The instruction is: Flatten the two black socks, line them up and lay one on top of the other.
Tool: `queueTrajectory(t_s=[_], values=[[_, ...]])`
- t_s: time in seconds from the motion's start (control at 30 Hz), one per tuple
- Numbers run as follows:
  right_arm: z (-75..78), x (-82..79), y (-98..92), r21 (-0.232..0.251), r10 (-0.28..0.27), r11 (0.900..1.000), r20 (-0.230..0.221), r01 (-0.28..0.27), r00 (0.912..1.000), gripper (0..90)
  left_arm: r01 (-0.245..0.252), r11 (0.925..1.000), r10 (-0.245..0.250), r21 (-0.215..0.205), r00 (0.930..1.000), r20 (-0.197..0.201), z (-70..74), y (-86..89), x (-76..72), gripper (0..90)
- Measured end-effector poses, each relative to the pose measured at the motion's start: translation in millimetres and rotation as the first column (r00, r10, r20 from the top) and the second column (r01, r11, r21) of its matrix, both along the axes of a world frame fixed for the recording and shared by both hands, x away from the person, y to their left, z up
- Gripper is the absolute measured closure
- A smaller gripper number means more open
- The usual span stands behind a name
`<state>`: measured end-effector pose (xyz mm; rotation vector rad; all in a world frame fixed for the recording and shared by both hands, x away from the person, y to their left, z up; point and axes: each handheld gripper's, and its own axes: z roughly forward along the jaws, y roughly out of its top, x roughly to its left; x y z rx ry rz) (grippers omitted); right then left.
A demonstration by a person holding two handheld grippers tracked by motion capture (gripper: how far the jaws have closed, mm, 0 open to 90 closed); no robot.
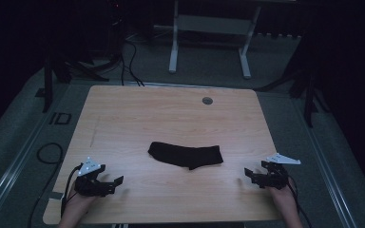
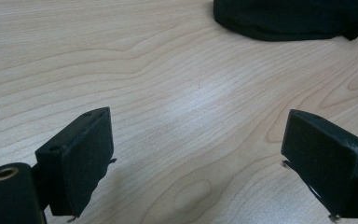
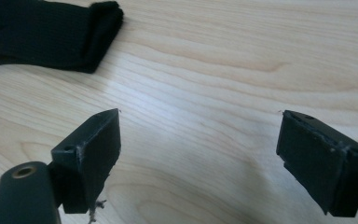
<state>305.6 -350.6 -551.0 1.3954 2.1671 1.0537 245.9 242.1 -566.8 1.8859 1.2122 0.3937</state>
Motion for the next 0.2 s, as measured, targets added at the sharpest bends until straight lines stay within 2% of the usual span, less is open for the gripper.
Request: queueTrajectory(t_s=[0.2], values=[[-1.1,-0.6,-1.1,-0.002,-0.005,1.0,0.012,0.005,0.9999,13.6,0.0,1.0,0.0,0.008,1.0,0.007,-2.2,-2.9,-0.8,9.4]])
